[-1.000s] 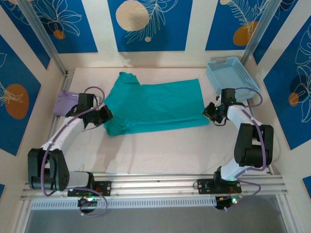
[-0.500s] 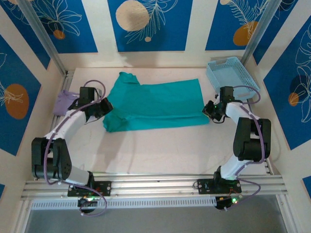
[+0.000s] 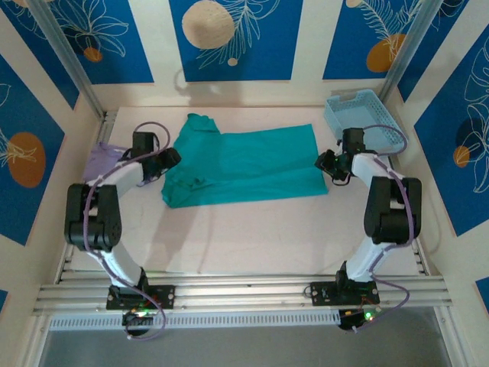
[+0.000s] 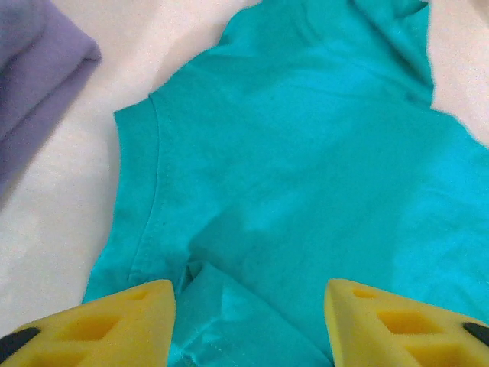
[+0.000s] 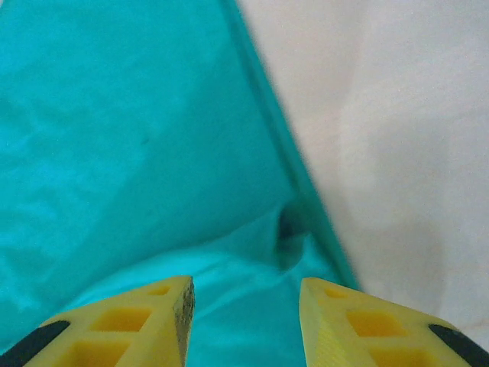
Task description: Fold the inside-out t-shirt
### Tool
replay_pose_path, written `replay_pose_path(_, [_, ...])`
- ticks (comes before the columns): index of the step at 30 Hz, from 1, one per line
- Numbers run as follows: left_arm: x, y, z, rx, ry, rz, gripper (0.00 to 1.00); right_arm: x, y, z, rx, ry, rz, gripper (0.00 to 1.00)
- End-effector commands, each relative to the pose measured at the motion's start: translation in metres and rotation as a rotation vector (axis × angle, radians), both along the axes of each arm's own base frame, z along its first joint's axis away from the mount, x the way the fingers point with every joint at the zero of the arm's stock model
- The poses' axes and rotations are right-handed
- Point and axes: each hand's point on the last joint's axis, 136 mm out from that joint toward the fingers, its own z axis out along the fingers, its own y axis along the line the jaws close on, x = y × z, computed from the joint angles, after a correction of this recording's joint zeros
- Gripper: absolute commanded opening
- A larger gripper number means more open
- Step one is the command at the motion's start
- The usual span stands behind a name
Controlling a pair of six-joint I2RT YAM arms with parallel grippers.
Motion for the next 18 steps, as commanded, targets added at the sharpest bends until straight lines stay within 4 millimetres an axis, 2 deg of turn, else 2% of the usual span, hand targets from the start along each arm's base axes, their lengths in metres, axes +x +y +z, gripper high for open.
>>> replay_pose_path(1, [-0.026,-0.012,0.028,0.022,-0.099,-0.043,0.57,-0.020,0.037,0.010,0.001,-0.017,0.123,0.41])
replay_pose_path(4, [-0.059,-0.036,0.015,0.025,-0.087,-0.134,0.59,-0.029,0.051,-0.005,-0.031,0.034,0.180,0.41])
replay_pose_path(8, [-0.079,-0.062,-0.009,-0.049,-0.030,-0.239,0.59,-0.030,0.044,-0.031,-0.070,0.153,0.198,0.40])
replay_pose_path(14, [-0.083,-0.061,-0.044,-0.022,0.058,-0.257,0.58,-0.046,0.030,-0.055,-0.115,0.304,0.169,0.38])
replay_pose_path(18, [-0.086,-0.055,-0.063,0.025,0.102,-0.263,0.58,-0.065,0.023,-0.065,-0.060,0.370,0.124,0.37])
